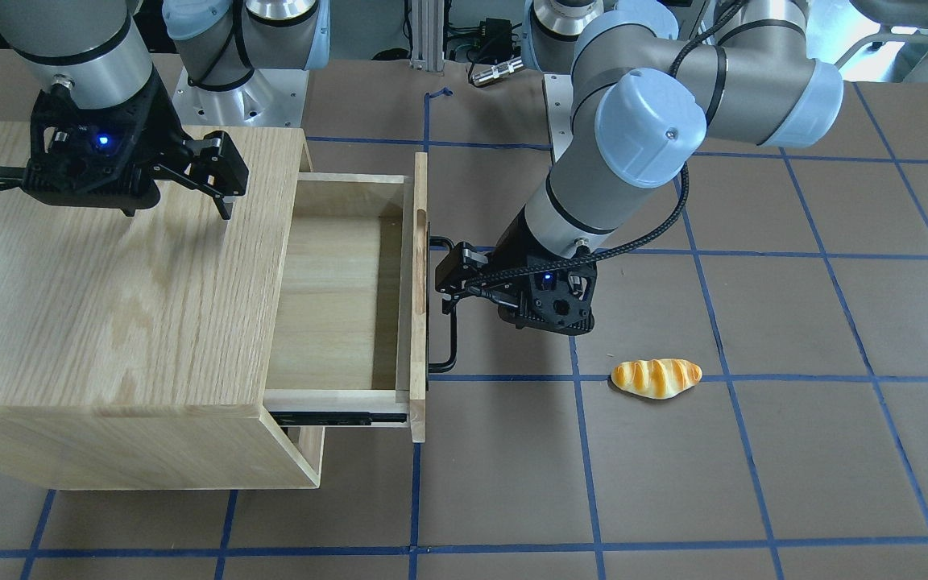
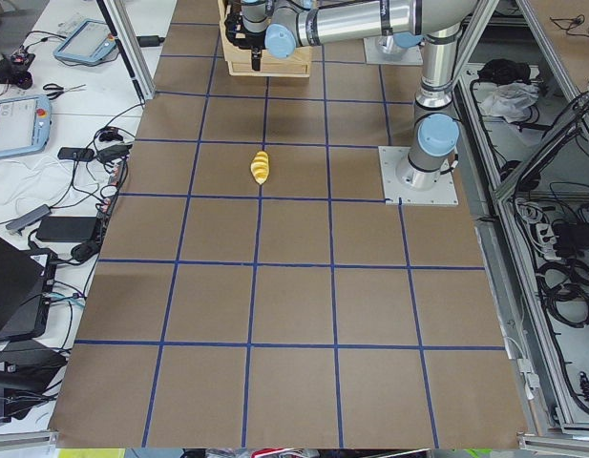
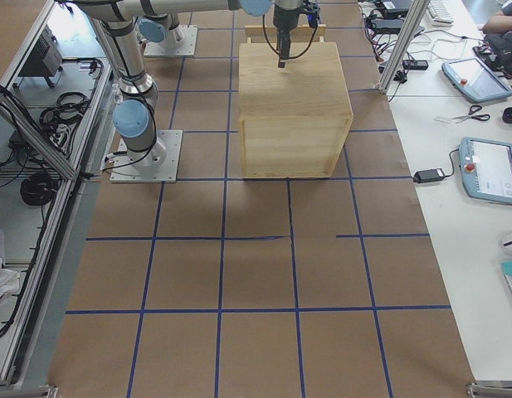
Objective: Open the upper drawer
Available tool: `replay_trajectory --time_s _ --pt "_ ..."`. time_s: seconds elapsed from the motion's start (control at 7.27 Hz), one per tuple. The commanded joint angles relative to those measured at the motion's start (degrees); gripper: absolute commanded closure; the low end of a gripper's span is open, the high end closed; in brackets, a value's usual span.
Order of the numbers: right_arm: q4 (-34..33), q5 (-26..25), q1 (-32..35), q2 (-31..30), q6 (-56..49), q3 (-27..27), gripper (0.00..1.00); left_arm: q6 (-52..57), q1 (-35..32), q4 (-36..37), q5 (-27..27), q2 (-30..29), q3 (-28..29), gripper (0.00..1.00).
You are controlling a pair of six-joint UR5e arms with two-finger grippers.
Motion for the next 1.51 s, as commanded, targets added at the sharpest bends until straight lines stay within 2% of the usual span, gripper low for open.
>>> replay_trajectory --time_s 0.0,0.41,1.1,1.38 --pt "0.00 0.00 0.06 0.00 0.00 0.00 0.00 0.88 1.78 -3.89 1.52 1.04 -0.04 0.00" --pt "0.00 0.00 0.06 0.00 0.00 0.08 0.00 5.34 3.70 -6.44 3.98 1.56 -0.66 0.00" --pt "0.00 0.00 0.06 0.00 0.00 0.00 0.00 7.91 8.02 -12.15 3.73 5.52 0.31 0.00" --pt "0.00 0.00 0.06 0.00 -0.09 0.08 0.00 9.66 10.65 -16.70 4.60 9.10 1.35 0.00"
